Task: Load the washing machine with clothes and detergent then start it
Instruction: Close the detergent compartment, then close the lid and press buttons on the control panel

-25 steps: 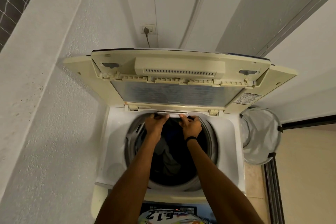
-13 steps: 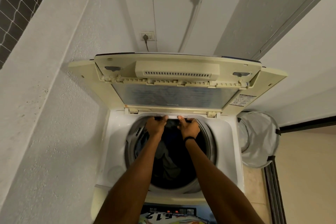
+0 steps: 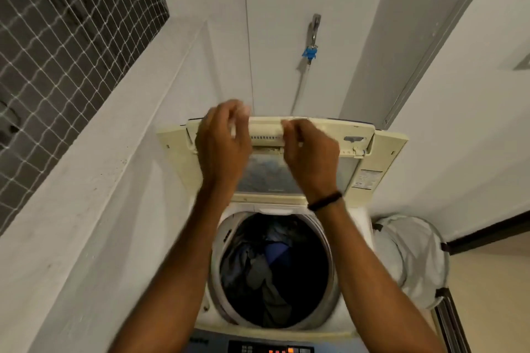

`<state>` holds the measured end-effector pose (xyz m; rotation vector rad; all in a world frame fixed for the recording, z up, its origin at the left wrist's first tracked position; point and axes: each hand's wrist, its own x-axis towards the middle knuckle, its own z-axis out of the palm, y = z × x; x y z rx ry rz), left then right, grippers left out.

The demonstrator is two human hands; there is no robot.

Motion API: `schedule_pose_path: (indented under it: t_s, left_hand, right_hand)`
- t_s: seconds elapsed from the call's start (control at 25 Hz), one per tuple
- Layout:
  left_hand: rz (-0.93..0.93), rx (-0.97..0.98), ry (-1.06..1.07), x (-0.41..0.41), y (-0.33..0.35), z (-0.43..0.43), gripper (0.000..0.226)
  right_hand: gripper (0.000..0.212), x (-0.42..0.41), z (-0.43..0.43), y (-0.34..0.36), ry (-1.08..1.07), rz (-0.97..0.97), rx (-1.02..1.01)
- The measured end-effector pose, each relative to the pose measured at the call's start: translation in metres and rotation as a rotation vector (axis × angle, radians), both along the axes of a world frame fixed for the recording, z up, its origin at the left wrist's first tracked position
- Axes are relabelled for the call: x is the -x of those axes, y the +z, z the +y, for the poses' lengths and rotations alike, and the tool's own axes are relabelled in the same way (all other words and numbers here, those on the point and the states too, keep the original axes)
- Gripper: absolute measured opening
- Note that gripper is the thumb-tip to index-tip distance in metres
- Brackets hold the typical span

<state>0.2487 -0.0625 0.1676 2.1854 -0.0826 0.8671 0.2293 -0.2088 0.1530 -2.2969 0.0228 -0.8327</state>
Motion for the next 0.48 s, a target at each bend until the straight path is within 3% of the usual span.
schedule_pose_path:
  t_s: [0.04,0.12,0.2,0.48]
  left_hand:
    - [0.072,-0.104,-0.017,-0.019,0.011,0.0,0.037]
    - [0.355,-0.436,-0.04,-0.045,0.011,-0.003,0.06]
    - [0.515,-0.619,-0.025,-0.046,0.001,-0.006,0.074]
    - [0.466,-0.637,0.036,0.082,-0.034,0.017,0.083]
  right_hand:
    - [0.032,-0.015,-0.006,0.015,-0.029,0.001,0.058]
    - [0.053,-0.041,-0.017,0.025,-0.061,0.198,0.269]
    - [0.067,-0.046,-0.022,0.015,-0.068,0.344,0.441]
    - [0.061,0.077,-0.002,-0.024,-0.185,0.176,0.525]
